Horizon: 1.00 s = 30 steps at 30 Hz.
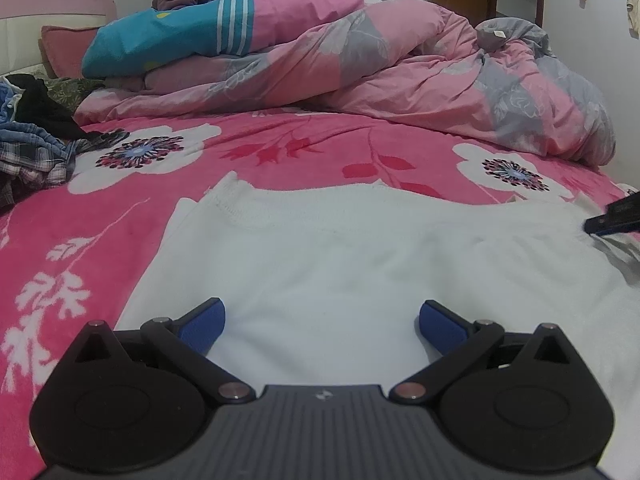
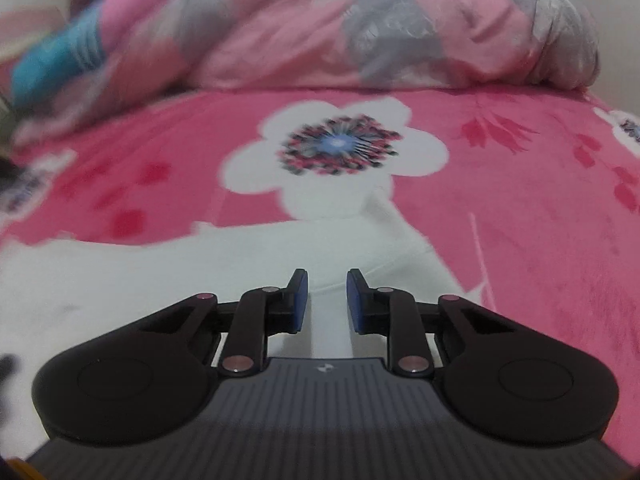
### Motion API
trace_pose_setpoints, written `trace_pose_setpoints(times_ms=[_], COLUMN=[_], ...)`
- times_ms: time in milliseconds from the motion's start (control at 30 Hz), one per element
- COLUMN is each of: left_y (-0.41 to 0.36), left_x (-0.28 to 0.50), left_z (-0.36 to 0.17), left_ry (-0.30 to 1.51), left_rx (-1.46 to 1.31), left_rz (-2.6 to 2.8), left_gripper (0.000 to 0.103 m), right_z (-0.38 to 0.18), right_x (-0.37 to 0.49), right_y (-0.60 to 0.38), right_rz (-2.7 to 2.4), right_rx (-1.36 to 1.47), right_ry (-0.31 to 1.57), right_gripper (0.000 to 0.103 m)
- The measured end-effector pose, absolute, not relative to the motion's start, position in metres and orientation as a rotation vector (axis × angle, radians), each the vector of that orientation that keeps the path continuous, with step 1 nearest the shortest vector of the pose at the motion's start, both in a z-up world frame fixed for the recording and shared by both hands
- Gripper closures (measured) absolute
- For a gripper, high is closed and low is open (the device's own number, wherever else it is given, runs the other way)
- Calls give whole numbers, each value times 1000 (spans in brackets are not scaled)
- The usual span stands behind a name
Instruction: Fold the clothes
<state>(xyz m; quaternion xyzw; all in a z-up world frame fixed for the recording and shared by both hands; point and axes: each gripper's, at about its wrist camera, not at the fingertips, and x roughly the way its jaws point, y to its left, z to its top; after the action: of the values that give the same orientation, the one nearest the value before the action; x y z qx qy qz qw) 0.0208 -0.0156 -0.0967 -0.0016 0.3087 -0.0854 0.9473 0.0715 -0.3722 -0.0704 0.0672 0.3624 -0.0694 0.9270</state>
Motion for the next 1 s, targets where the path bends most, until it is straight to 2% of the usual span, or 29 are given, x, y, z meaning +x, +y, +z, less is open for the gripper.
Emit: trace_pose_setpoints(times_ms=[33, 100, 200, 467, 633, 833, 1000], left_y=[-15, -14, -10, -9, -4, 11, 12], left_x=[21, 20, 16, 2, -10, -21, -30], left_z=[-97, -96, -92, -85, -84, -85, -87], left_ry=[628, 624, 619, 638, 625, 612, 598], left_rx=[-5, -12, -30, 40, 46, 3, 8], left_rz=[-175, -182, -198, -173, -170, -194, -198], left_gripper=[0, 0, 0, 0, 0, 0, 0], right_z=[-74, -73, -68, -54, -80, -39, -62], right_x=[80, 90, 91, 83, 133, 103, 124], right_y=[-378, -389, -369, -288, -266, -229, -172], right_rz=[-165, -204, -106, 268, 204, 367, 522], right_rx=[137, 159, 162, 143, 189, 208, 197], right_ry=[747, 722, 737, 805, 829, 796, 913], right_gripper=[93, 97, 91, 91, 93, 86, 86])
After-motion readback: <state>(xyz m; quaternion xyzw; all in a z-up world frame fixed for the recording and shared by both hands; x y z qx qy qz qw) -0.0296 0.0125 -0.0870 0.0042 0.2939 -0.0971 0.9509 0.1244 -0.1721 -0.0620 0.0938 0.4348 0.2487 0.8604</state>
